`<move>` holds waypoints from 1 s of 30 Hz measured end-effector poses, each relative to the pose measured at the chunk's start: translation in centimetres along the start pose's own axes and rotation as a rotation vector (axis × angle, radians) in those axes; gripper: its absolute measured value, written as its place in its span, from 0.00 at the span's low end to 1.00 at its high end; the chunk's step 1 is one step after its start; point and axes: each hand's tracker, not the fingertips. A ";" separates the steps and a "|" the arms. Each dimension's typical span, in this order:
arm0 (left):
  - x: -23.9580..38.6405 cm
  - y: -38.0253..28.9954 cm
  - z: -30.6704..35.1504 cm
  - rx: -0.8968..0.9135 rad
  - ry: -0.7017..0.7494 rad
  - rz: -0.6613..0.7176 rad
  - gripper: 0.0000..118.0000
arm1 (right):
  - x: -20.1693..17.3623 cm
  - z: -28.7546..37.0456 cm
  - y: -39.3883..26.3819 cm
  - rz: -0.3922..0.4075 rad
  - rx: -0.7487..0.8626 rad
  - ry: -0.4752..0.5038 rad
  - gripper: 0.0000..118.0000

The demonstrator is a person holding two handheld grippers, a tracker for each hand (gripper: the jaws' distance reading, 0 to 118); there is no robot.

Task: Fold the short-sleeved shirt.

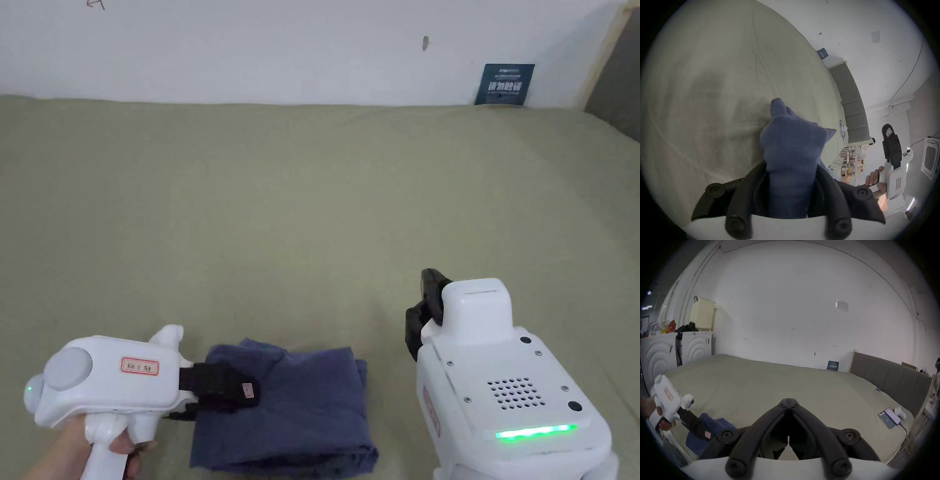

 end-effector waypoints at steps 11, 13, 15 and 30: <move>-4.0 2.2 11.5 0.065 0.065 0.064 0.24 | -8.7 -3.6 2.3 0.016 0.009 0.161 0.00; -6.2 2.3 15.0 0.115 0.090 0.100 0.24 | -12.0 -4.8 2.6 -0.010 -0.007 0.242 0.00; -8.5 2.3 18.9 0.163 0.118 0.120 0.24 | -16.2 -5.8 2.8 0.006 -0.006 0.299 0.00; -26.9 7.1 37.9 0.291 0.291 0.290 0.24 | -38.6 -11.4 1.3 0.039 -0.064 0.705 0.00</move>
